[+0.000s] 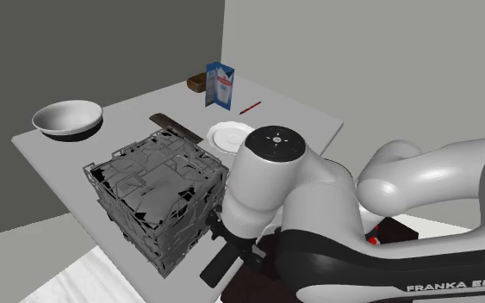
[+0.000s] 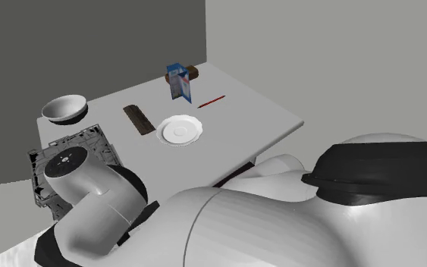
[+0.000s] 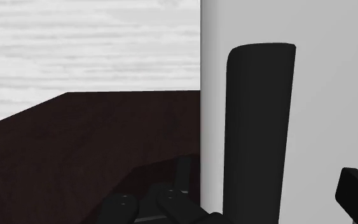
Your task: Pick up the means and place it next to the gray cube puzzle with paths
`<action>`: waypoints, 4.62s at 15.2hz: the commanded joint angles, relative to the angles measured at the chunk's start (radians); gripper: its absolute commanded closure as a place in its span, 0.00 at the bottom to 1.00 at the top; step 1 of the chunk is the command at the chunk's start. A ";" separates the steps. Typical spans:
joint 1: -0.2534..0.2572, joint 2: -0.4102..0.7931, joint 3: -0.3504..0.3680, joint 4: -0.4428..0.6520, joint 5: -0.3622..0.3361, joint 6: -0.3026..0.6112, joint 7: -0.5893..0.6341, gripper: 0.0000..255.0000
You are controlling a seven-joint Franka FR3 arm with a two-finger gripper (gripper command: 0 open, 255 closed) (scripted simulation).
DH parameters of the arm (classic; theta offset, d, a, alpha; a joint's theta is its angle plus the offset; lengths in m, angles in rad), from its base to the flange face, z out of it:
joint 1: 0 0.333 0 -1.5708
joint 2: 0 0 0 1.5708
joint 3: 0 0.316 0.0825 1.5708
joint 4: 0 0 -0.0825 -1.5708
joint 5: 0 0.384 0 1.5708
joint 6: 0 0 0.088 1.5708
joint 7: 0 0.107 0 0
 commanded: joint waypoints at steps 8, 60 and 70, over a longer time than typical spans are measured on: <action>-0.028 0.028 0.047 -0.010 0.020 0.046 -0.006 0.00; 0.027 -0.118 -0.384 0.341 -0.266 -0.509 0.052 1.00; 0.006 -0.088 -0.437 0.476 -0.316 -0.620 0.066 1.00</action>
